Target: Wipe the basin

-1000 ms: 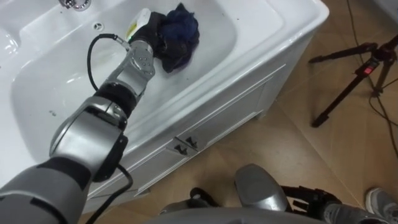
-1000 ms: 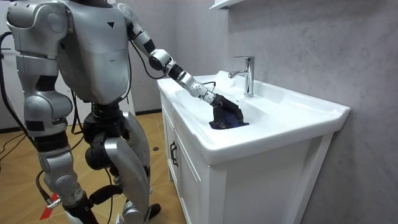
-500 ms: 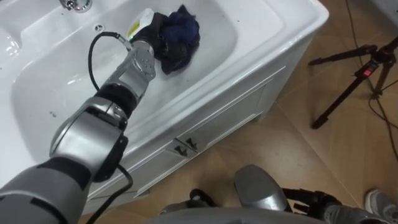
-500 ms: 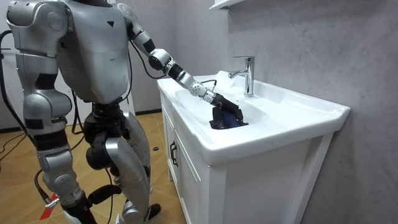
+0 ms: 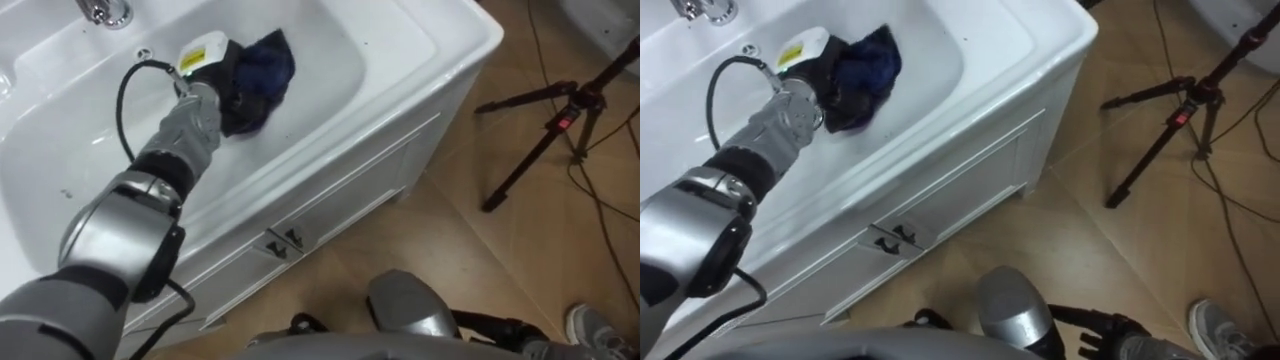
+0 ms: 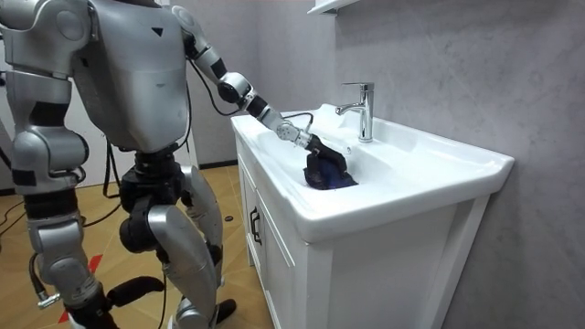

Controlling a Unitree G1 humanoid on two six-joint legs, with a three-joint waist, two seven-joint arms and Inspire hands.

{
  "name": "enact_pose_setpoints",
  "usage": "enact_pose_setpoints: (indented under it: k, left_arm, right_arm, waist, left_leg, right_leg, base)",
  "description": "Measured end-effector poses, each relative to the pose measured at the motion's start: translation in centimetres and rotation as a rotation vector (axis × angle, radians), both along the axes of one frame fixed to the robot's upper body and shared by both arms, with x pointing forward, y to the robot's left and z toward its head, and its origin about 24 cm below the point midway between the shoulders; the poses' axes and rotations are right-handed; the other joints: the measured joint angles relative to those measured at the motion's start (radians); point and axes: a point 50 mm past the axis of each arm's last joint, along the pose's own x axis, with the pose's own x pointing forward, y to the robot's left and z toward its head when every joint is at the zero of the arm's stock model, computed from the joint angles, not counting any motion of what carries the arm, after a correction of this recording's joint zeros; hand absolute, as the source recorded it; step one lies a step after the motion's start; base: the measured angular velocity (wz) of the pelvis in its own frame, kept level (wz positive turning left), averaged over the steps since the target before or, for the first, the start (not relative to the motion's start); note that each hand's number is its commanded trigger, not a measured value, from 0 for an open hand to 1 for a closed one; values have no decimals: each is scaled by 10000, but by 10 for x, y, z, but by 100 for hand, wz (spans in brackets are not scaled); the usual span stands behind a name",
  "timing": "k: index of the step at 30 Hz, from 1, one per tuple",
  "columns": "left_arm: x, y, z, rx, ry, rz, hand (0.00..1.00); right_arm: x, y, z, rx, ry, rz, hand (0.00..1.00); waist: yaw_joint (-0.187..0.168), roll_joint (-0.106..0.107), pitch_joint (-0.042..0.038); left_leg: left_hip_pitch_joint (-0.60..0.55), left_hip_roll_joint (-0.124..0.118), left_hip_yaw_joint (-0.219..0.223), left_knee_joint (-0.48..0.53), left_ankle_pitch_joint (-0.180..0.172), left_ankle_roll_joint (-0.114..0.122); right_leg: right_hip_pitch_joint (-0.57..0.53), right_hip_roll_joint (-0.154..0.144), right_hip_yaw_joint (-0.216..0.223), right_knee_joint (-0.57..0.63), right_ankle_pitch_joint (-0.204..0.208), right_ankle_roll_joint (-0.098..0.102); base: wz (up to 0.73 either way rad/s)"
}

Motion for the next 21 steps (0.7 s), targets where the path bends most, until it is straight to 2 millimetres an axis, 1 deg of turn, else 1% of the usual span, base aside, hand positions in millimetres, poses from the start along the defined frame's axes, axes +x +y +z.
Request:
enact_pose_setpoints:
  k: [1,2,3,6,8,9,10,11,12,13,14,16,18,19,20,21]
  left_arm:
    - [-4,8,-2,158,81,147,100]
    - [-11,20,-6,531,316,312,100]
    - [-15,25,-9,672,401,400,100]
    - [-21,28,-13,1184,569,180,100]
    - [-23,29,-15,1299,631,143,100]
    - [-25,30,-16,1392,648,117,100]
    - [-28,32,-18,1660,707,11,100]
    - [-34,34,-23,1855,747,-8,100]
    - [-42,38,-29,2015,830,47,100]
    - [-46,40,-32,2054,902,93,100]
    - [-55,44,-38,2288,1051,89,100]
    - [-64,50,-42,2444,1051,226,100]
    - [-68,52,-43,2462,934,318,100]
    - [-72,53,-45,2445,883,407,100]
    - [-76,54,-47,2456,790,426,100]
    - [-78,54,-48,2460,713,426,100]
  right_arm:
    - [-2,-1,0,-29,57,20,0]
    - [-3,-2,0,-77,65,25,0]
    - [-5,-4,1,-124,116,2,0]
    - [-5,-5,1,-200,159,204,0]
    - [-1,-5,1,-236,4,233,0]
    - [0,-5,1,-241,-7,201,0]
    - [0,-6,2,-244,-55,45,0]
    - [-1,-6,2,-223,-122,-207,0]
    - [-2,-6,1,-182,-150,-423,0]
    - [-2,-5,1,-163,-177,-460,0]
    - [-5,-4,1,-132,-88,-498,0]
    - [-7,-3,0,-78,25,-629,0]
    - [-8,-2,0,-109,47,-714,0]
    - [-8,-2,-1,-126,56,-692,0]
    - [-8,-2,-1,-117,57,-673,0]
    - [-10,-2,-1,-107,99,-710,0]
  waist:
    - [31,16,-16]
    - [148,61,-63]
    - [251,93,-84]
    - [407,132,-117]
    - [546,155,-142]
    - [590,158,-165]
    - [700,158,-220]
    - [787,154,-230]
    - [893,131,-266]
    - [968,123,-294]
    - [1158,92,-391]
    - [1290,43,-453]
    - [1541,-16,-485]
    - [1681,-60,-518]
    - [1695,-86,-547]
    - [1693,-88,-551]
  left_leg:
    - [2,14,17,6,6,-11]
    - [-4,38,59,24,20,-37]
    - [-26,41,62,17,38,-58]
    - [-13,54,-8,-7,58,-84]
    - [0,57,-91,-7,75,-108]
    - [3,55,-95,2,85,-114]
    - [29,55,-84,-21,97,-129]
    - [136,54,-92,-60,113,-152]
    - [330,43,-91,-168,136,-185]
    - [424,48,-129,-194,149,-207]
    - [595,35,-231,-330,176,-254]
    - [734,32,-438,-395,204,-299]
    - [885,53,-508,-442,226,-335]
    - [1008,46,-612,-532,259,-387]
    - [1074,49,-759,-575,279,-419]
    - [1085,46,-873,-593,286,-430]
  right_leg:
    - [-9,15,10,3,7,-15]
    - [-37,38,26,5,15,-44]
    - [-49,47,13,10,12,-59]
    - [-7,67,-18,-7,18,-89]
    - [59,60,-101,-32,4,-118]
    - [66,61,-104,-37,6,-124]
    - [151,60,-117,-54,5,-140]
    - [297,66,-155,-136,9,-155]
    - [463,82,-154,-250,13,-172]
    - [567,99,-163,-351,22,-186]
    - [753,132,-150,-523,44,-211]
    - [1066,156,-289,-769,84,-239]
    - [1321,178,-371,-960,117,-266]
    - [1495,201,-389,-1125,158,-282]
    - [1682,217,-497,-1308,201,-310]
    - [1751,226,-557,-1394,224,-333]
  base:
    - [-7]
    - [-4]
    - [0]
    - [3]
    - [8]
    - [4]
    - [4]
    - [0]
    - [3]
    - [-6]
    - [0]
    - [14]
    - [12]
    - [9]
    - [13]
    - [23]
